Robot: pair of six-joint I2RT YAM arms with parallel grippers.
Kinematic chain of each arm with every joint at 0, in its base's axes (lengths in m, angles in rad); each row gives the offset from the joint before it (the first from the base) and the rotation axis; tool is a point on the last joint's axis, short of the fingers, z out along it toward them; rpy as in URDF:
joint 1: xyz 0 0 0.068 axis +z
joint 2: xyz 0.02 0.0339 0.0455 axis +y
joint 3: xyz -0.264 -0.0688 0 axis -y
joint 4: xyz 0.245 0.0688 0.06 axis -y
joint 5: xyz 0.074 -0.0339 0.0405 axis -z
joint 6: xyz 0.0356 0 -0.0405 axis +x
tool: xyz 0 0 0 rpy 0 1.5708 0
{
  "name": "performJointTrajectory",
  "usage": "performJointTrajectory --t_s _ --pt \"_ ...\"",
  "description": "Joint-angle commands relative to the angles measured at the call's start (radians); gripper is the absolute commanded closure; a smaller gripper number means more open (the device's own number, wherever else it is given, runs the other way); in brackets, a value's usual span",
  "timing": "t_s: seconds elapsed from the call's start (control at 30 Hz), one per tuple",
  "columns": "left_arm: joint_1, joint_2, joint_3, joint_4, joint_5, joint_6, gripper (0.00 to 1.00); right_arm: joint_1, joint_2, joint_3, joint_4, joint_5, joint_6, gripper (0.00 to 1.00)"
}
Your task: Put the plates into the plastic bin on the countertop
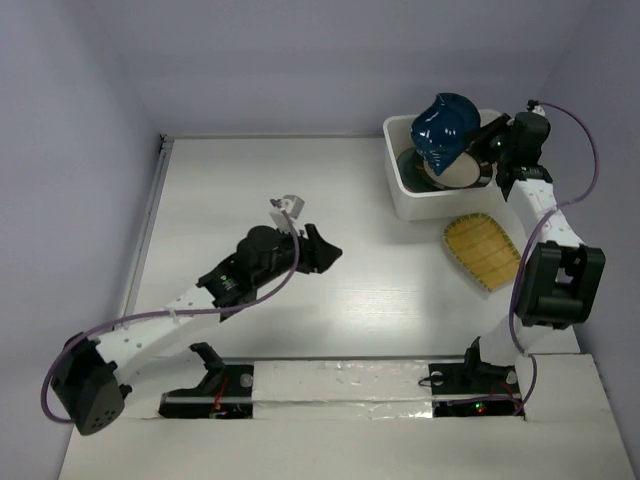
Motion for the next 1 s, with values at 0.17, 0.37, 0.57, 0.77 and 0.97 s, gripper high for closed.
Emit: performJointTrajectory --t_s 0.17,0.37,0.57,0.77,0.97 --pt "-0.244 0.258 0.19 0.013 -0.399 0.095 0.53 -0.03 0.177 0.283 -0.144 0.089 -0.02 1.0" --pt "-0.293 0.442 0.262 0.077 -0.424 0.133 0.54 -0.03 0.247 0.352 -0.244 0.16 -0.071 1.0" --pt "-0.322 0.623 0.379 0.097 -0.404 0.162 0.55 -0.03 0.292 0.368 -0.29 0.189 -0.092 0.9" --pt "-0.332 0.755 0.486 0.102 -0.322 0.158 0.54 -0.03 0.292 0.366 -0.324 0.207 -0.117 0.49" --pt "-0.341 0.833 0.584 0.077 -0.29 0.159 0.51 -0.03 0.182 0.319 -0.3 0.221 -0.123 0.22"
